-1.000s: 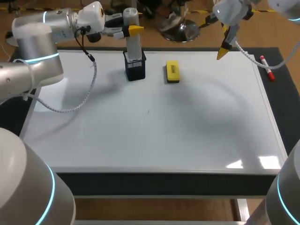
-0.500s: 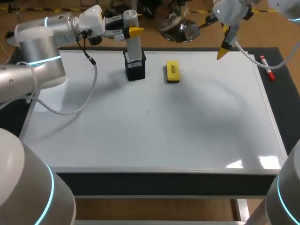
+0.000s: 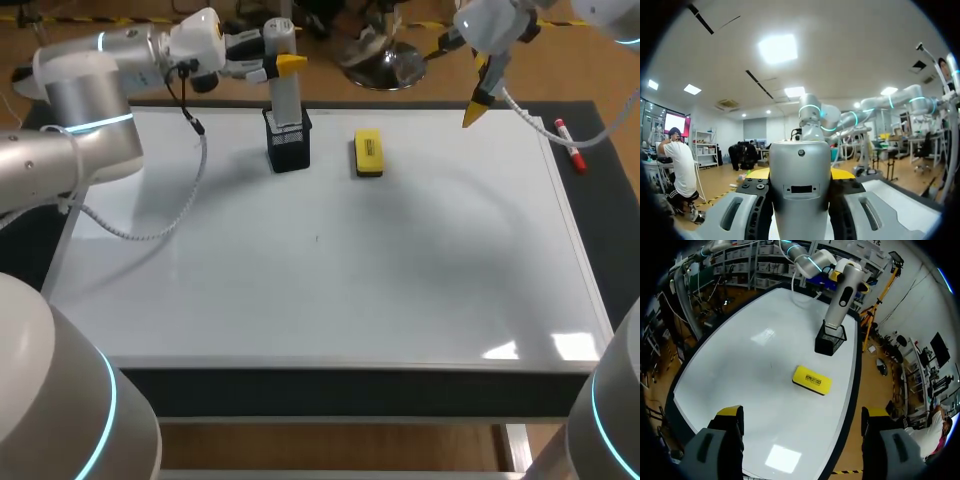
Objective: Pick up the inspection probe, press it on each red-marked spot on the whiteboard one by one, put down the probe, pick up the eraser, and wipe off all the red marks.
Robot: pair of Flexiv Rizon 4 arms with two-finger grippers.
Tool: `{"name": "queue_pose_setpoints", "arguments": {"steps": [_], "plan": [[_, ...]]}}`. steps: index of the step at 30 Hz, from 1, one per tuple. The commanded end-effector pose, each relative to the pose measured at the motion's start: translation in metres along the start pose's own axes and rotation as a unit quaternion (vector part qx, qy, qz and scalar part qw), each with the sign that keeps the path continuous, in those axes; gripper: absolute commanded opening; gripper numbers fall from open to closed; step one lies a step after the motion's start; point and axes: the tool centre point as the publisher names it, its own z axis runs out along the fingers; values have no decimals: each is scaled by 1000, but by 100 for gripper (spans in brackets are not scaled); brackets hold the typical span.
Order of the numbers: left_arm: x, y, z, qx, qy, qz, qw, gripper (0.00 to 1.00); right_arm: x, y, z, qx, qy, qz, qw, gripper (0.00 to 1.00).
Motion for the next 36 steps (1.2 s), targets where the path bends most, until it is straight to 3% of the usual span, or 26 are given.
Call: {"name": "queue_pose_setpoints", "arguments": {"steps": [1, 20, 36], "plan": [[1, 3, 2, 1, -4, -1, 1000, 0, -1, -1, -1, 1, 3, 0, 1000, 100], [0, 15, -1, -11, -15, -2, 1000, 0, -1, -1, -1, 1, 3, 0, 1000, 100], [-5, 37, -7, -14, -26, -6, 1000, 0, -1, -1, -1, 1, 3, 0, 1000, 100]]}}
